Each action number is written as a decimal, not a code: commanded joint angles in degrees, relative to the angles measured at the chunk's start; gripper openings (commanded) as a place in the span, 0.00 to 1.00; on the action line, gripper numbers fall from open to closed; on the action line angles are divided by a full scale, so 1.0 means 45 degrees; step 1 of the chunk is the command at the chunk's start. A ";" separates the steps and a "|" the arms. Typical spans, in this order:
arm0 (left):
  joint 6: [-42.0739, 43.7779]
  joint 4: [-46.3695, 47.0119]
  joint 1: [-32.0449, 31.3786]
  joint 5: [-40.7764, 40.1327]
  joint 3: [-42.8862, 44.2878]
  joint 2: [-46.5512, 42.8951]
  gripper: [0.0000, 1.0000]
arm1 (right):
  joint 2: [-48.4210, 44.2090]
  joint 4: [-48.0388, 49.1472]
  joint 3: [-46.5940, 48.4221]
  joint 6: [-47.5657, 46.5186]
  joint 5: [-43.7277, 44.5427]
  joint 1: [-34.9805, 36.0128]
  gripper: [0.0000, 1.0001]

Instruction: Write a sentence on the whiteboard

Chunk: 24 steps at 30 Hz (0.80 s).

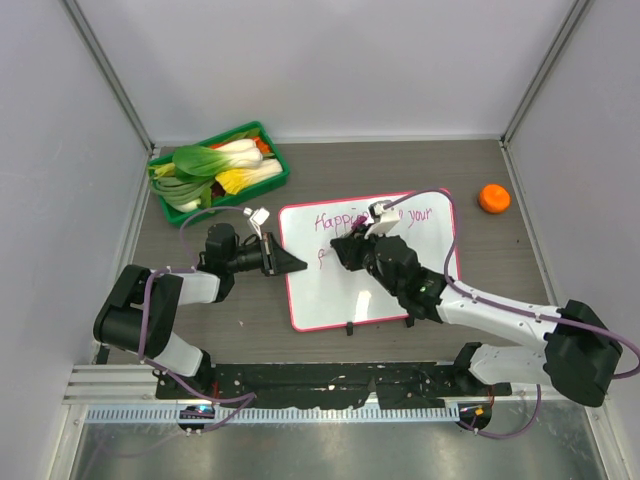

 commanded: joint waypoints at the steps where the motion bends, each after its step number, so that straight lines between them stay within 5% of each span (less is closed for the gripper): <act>1: 0.1751 -0.1606 -0.0217 -0.1789 -0.0266 0.0189 0.00 | -0.1042 0.0421 -0.0202 0.0200 0.0375 -0.0156 0.01; 24: 0.1790 -0.1645 -0.0217 -0.1769 -0.0266 0.0169 0.00 | -0.0478 0.0030 0.0149 -0.0054 0.0785 -0.0372 0.01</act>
